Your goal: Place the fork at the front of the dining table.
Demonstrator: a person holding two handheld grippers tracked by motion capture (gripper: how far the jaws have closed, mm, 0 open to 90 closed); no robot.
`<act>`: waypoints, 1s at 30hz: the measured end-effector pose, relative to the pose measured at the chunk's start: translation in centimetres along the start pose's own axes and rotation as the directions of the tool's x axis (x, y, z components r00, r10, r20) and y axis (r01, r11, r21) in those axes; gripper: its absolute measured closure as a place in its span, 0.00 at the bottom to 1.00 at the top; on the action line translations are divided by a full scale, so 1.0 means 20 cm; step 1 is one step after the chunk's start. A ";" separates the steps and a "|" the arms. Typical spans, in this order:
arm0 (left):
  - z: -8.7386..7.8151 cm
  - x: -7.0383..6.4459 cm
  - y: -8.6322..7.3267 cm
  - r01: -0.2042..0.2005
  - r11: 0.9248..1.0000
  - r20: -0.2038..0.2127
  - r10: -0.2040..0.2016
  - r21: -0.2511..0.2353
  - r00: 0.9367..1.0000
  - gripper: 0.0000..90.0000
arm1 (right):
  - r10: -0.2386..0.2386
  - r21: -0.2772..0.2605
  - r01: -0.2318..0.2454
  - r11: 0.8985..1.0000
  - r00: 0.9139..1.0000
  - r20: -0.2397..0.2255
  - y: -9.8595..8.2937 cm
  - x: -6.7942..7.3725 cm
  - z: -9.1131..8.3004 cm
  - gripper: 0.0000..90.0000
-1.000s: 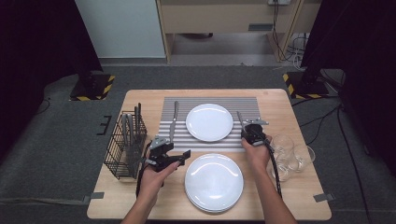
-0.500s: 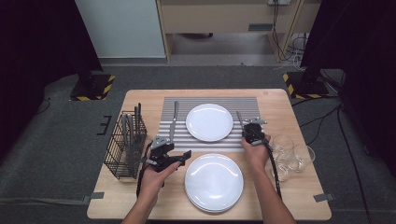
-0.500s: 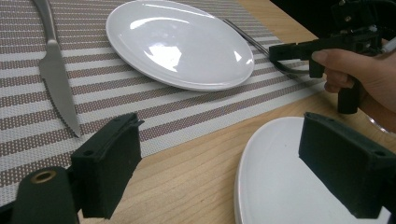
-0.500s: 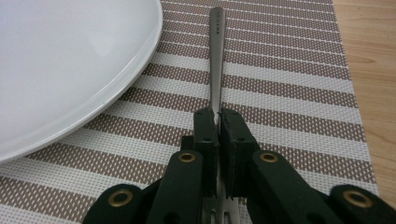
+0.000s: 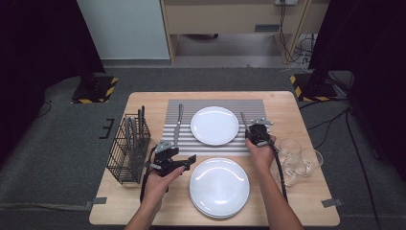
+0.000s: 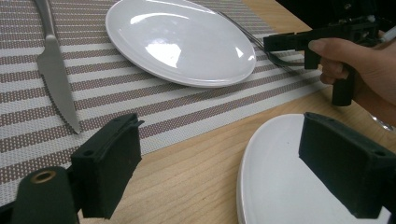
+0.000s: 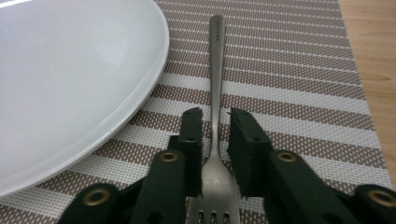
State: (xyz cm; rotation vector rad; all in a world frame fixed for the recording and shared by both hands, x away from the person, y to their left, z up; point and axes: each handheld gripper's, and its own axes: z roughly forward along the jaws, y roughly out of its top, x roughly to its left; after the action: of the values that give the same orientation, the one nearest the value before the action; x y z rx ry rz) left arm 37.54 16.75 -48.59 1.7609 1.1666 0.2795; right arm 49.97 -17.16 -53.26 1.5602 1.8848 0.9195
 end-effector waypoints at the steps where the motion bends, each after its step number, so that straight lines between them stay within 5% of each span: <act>1: 0.00 0.00 0.00 0.000 1.000 -0.001 0.000 0.000 1.000 0.14 | 0.006 -0.003 -0.006 1.000 1.000 -0.001 0.00 0.00 -0.01 0.71; 10: 0.01 -0.01 -0.01 -0.007 1.000 -0.007 0.007 0.006 1.000 0.14 | 0.003 -0.021 -0.003 1.000 1.000 0.003 -0.04 -0.01 -0.06 0.48; 30: 0.02 -0.04 -0.01 -0.028 0.999 0.000 0.028 0.018 1.000 0.14 | -0.028 0.039 0.028 0.999 1.000 -0.002 -0.07 0.01 -0.09 0.31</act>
State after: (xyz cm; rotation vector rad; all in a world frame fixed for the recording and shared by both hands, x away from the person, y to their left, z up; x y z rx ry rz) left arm 37.30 15.91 -48.74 1.7938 1.1489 0.2866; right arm 47.58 -17.35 -53.16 1.5523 1.9315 0.8768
